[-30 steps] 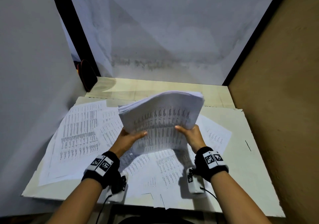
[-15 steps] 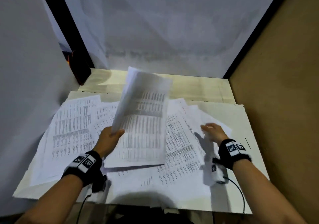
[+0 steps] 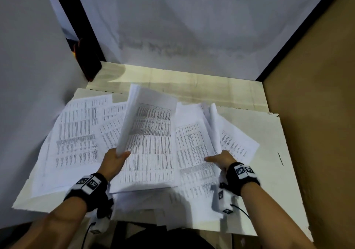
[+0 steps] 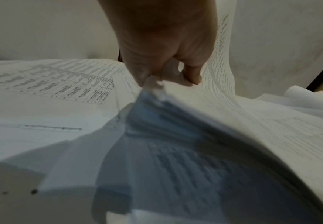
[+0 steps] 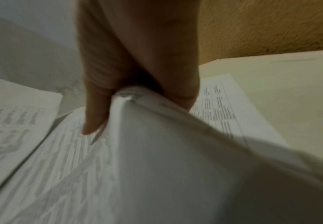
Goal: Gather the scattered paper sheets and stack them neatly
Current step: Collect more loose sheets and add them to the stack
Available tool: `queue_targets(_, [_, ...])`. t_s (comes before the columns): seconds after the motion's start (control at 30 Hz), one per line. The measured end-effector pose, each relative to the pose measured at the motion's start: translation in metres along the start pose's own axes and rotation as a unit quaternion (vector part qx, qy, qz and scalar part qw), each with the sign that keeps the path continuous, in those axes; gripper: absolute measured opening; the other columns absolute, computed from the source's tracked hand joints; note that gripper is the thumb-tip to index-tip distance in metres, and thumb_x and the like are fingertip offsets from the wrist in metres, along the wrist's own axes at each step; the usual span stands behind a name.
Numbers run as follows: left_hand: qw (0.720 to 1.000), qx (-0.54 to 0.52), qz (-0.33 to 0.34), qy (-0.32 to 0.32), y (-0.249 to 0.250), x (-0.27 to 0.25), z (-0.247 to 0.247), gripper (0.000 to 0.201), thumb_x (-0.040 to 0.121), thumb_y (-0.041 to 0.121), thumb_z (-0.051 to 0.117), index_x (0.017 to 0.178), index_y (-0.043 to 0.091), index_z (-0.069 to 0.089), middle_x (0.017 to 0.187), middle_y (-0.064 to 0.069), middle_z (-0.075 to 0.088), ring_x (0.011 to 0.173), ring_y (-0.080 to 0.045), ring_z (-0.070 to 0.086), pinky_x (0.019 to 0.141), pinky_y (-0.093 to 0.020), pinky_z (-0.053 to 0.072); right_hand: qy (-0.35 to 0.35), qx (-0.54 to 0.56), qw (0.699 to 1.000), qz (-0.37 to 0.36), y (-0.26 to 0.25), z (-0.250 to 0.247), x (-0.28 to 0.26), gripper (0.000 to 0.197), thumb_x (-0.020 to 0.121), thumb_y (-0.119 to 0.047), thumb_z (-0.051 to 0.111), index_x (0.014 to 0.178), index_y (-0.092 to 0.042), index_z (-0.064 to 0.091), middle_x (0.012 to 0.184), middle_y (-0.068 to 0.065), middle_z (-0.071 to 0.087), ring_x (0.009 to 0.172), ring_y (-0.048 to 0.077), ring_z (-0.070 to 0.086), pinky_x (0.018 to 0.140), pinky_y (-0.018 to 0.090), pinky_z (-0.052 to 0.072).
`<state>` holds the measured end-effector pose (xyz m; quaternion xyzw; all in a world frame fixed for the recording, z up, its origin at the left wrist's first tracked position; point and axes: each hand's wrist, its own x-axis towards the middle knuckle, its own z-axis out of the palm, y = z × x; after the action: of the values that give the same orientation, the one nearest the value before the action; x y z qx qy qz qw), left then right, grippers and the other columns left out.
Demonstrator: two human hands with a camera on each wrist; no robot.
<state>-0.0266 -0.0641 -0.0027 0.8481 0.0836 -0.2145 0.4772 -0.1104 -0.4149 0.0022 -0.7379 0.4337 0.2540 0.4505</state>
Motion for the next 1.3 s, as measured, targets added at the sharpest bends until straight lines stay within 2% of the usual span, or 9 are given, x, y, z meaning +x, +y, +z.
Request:
queue_targets(0.07, [1.000, -0.011, -0.006, 0.004, -0.002, -0.001, -0.002, 0.037, 0.087, 0.021, 0.060, 0.058, 0.010, 0.040, 0.050, -0.005, 0.038, 0.045, -0.016, 0.032, 0.048, -0.026, 0.028, 0.036, -0.024, 0.999, -0.018, -0.003, 0.002, 0.000, 0.064, 0.072, -0.018, 0.078, 0.122, 0.010, 0.049, 0.103, 0.018, 0.061, 0.095, 0.031, 0.060, 0.085, 0.036, 0.049])
queue_targets(0.2, [1.000, -0.024, -0.003, 0.016, -0.003, -0.005, -0.014, 0.038, 0.088, 0.021, 0.059, 0.057, 0.012, 0.038, 0.049, -0.004, 0.034, 0.045, -0.016, 0.030, 0.049, -0.025, 0.026, 0.114, -0.062, 0.988, -0.080, -0.005, -0.016, -0.013, 0.047, 0.077, -0.020, 0.073, 0.111, 0.009, 0.056, 0.105, 0.024, 0.064, 0.090, 0.031, 0.060, 0.071, 0.029, 0.040])
queue_targets(0.5, [0.998, -0.056, 0.017, 0.023, -0.002, -0.016, -0.019, 0.035, 0.089, 0.019, 0.057, 0.060, 0.012, 0.038, 0.053, -0.003, 0.030, 0.048, -0.014, 0.028, 0.050, -0.025, 0.025, 0.142, -0.148, 0.967, -0.154, -0.014, -0.046, -0.042, 0.030, 0.093, -0.013, 0.050, 0.109, 0.012, 0.056, 0.111, 0.029, 0.062, 0.103, 0.038, 0.058, 0.070, 0.026, 0.035])
queue_targets(0.7, [0.997, -0.062, 0.042, 0.019, 0.004, -0.028, -0.012, 0.031, 0.089, 0.019, 0.057, 0.064, 0.011, 0.040, 0.056, -0.004, 0.031, 0.051, -0.015, 0.029, 0.051, -0.025, 0.025, 0.198, -0.124, 0.955, -0.185, -0.020, -0.077, -0.063, 0.030, 0.093, -0.014, 0.050, 0.109, 0.011, 0.059, 0.109, 0.029, 0.063, 0.100, 0.039, 0.059, 0.072, 0.027, 0.035])
queue_targets(0.87, [0.996, -0.070, 0.046, 0.020, 0.005, -0.040, -0.006, 0.033, 0.089, 0.018, 0.056, 0.061, 0.013, 0.039, 0.055, -0.002, 0.031, 0.050, -0.015, 0.029, 0.051, -0.025, 0.025, 0.266, -0.145, 0.933, -0.194, -0.011, -0.106, -0.081, 0.029, 0.092, -0.012, 0.052, 0.109, 0.011, 0.059, 0.108, 0.035, 0.061, 0.100, 0.044, 0.058, 0.080, 0.039, 0.045])
queue_targets(0.97, [0.995, -0.075, 0.058, 0.017, 0.006, -0.047, -0.002, 0.025, 0.089, 0.017, 0.056, 0.067, 0.006, 0.050, 0.058, -0.003, 0.039, 0.054, -0.016, 0.036, 0.054, -0.026, 0.029, 0.256, -0.136, 0.938, -0.190, -0.003, -0.111, -0.087, 0.029, 0.092, -0.011, 0.051, 0.111, 0.009, 0.058, 0.109, 0.032, 0.062, 0.101, 0.042, 0.059, 0.080, 0.038, 0.044])
queue_targets(1.13, [0.993, -0.090, 0.078, 0.012, 0.012, -0.050, 0.014, 0.025, 0.091, 0.013, 0.054, 0.100, -0.009, 0.060, 0.072, -0.004, 0.056, 0.067, -0.018, 0.050, 0.066, -0.026, 0.039, 0.220, -0.089, 0.957, -0.167, 0.017, -0.087, -0.082, 0.032, 0.092, -0.012, 0.052, 0.116, 0.008, 0.056, 0.115, 0.029, 0.061, 0.106, 0.039, 0.058, 0.078, 0.030, 0.040])
queue_targets(1.23, [0.993, -0.087, 0.079, -0.004, 0.012, -0.046, 0.018, 0.022, 0.090, 0.015, 0.055, 0.099, -0.004, 0.062, 0.091, -0.016, 0.066, 0.082, -0.027, 0.061, 0.076, -0.029, 0.044, 0.203, -0.083, 0.961, -0.167, 0.024, -0.082, -0.081, 0.033, 0.091, -0.011, 0.052, 0.117, 0.009, 0.055, 0.116, 0.029, 0.060, 0.107, 0.038, 0.058, 0.079, 0.029, 0.040])
queue_targets(1.3, [0.995, -0.074, 0.072, -0.008, 0.006, -0.038, 0.019, 0.022, 0.089, 0.018, 0.057, 0.092, -0.002, 0.064, 0.088, -0.017, 0.067, 0.082, -0.028, 0.063, 0.074, -0.030, 0.045, 0.217, -0.082, 0.957, -0.177, 0.024, -0.091, -0.085, 0.032, 0.092, -0.012, 0.050, 0.117, 0.008, 0.055, 0.114, 0.029, 0.061, 0.105, 0.037, 0.058, 0.076, 0.027, 0.038])
